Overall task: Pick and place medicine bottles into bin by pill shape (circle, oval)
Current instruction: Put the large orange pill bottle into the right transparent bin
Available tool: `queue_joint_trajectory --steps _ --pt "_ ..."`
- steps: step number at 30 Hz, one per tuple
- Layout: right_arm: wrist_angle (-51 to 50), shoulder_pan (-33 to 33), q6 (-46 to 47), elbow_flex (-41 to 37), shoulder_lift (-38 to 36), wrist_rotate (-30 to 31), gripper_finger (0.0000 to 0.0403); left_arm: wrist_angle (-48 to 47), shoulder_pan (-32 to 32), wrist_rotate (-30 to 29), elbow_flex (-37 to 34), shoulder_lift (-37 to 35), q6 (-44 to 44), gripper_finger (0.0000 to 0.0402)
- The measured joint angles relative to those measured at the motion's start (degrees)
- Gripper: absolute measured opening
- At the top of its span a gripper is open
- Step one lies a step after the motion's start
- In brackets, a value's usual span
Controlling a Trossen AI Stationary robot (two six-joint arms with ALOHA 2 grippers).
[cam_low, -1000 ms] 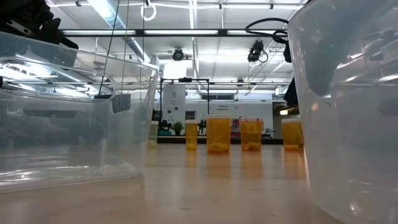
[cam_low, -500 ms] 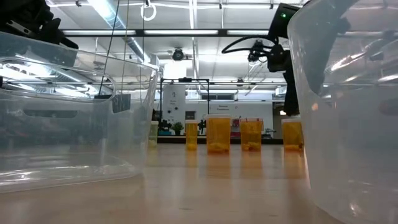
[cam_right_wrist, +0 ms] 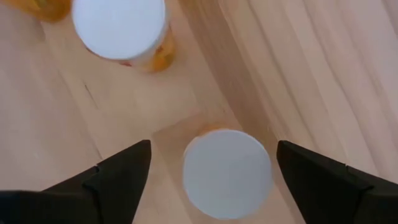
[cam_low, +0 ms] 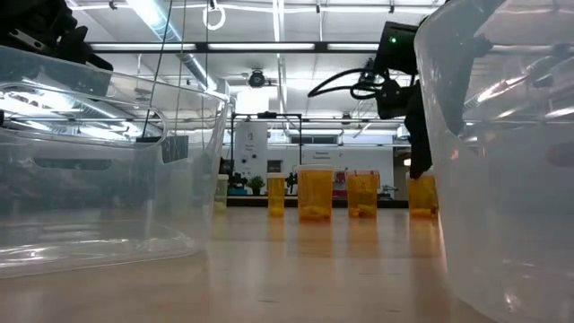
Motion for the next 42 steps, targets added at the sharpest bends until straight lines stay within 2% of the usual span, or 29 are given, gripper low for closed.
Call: queue_joint_trajectory --steps 14,33,42 --pt "-0.1 0.0 -0.5 0.0 2.5 1.4 0.0353 0.0 0.0 0.0 0.0 0.0 0.0 0.0178" --pt "-0.3 0.0 0.4 0.0 2.5 1.4 0.0222 0.0 0.0 0.0 0.0 0.0 0.0 0.0179" --pt "-3.4 0.9 0.9 1.9 1.0 1.5 0.0229 0.0 0.0 0.0 0.0 0.0 0.0 0.0177"
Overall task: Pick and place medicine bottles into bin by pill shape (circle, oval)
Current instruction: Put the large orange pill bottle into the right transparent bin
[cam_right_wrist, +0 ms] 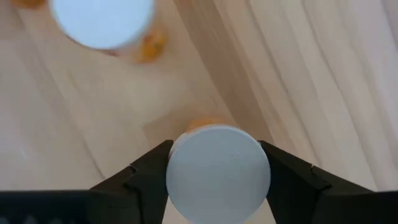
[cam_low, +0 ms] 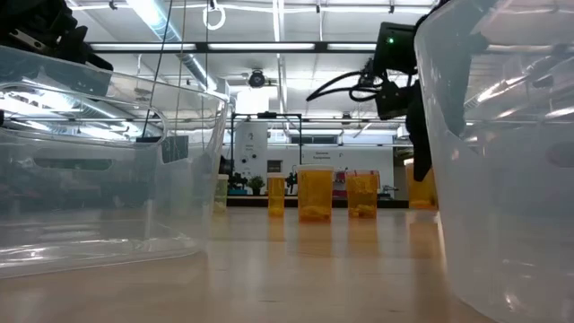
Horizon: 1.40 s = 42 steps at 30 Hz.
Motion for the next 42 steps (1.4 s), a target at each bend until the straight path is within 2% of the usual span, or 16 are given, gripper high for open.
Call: queue_joint_trajectory --steps 15,42 --pt "-4.4 8.9 6.0 8.3 -0.1 2.3 0.0225 0.0 0.0 0.0 0.0 0.0 0.0 0.0177" --pt "-3.2 21.7 29.0 8.6 -0.1 4.8 0.0225 0.0 0.0 0.0 0.0 0.0 0.0 0.0179"
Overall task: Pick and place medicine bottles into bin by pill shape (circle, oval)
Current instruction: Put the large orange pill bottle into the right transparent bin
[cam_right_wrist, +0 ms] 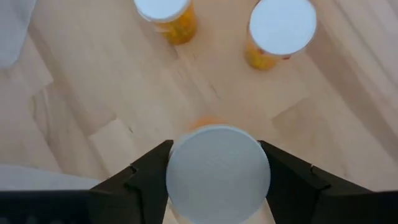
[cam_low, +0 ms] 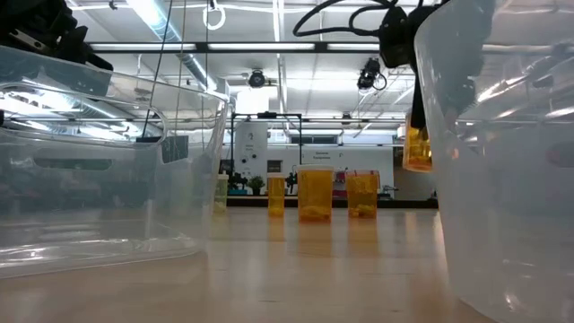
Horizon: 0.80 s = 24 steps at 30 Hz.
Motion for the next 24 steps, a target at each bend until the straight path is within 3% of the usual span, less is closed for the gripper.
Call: queue_joint_trajectory --steps 13,24 --pt "4.2 3.3 5.5 0.5 0.0 0.0 0.0225 0.0 0.0 0.0 0.0 0.0 0.0 0.0179" --pt "3.7 5.8 5.5 6.2 0.0 5.2 0.0225 0.0 0.0 0.0 0.0 0.0 0.0 0.0178"
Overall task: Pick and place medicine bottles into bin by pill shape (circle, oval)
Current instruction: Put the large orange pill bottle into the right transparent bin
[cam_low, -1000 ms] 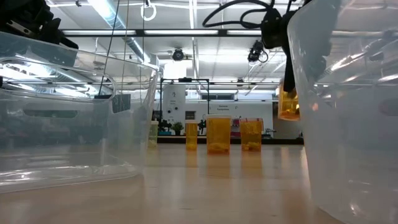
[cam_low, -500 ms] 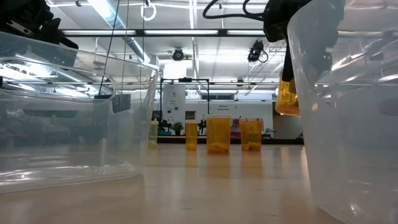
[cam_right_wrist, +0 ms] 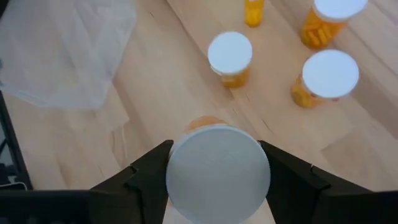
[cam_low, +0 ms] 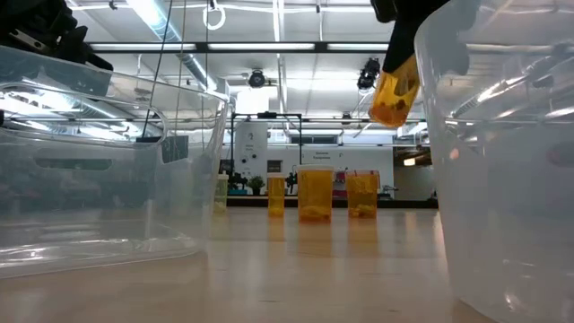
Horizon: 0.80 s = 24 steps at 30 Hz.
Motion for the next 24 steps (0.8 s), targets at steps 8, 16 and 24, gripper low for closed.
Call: queue_joint_trajectory --steps 8,16,24 --pt "0.2 0.9 3.0 0.4 0.0 0.6 0.0225 0.0 0.0 0.0 0.0 0.0 0.0 0.0179" --pt "1.9 2.0 5.6 0.5 1.5 0.3 0.0225 0.0 0.0 0.0 0.0 0.0 0.0 0.0180" --pt "2.8 3.2 7.2 0.9 2.6 0.3 0.0225 0.3 0.0 0.0 0.0 0.1 0.0 0.0177"
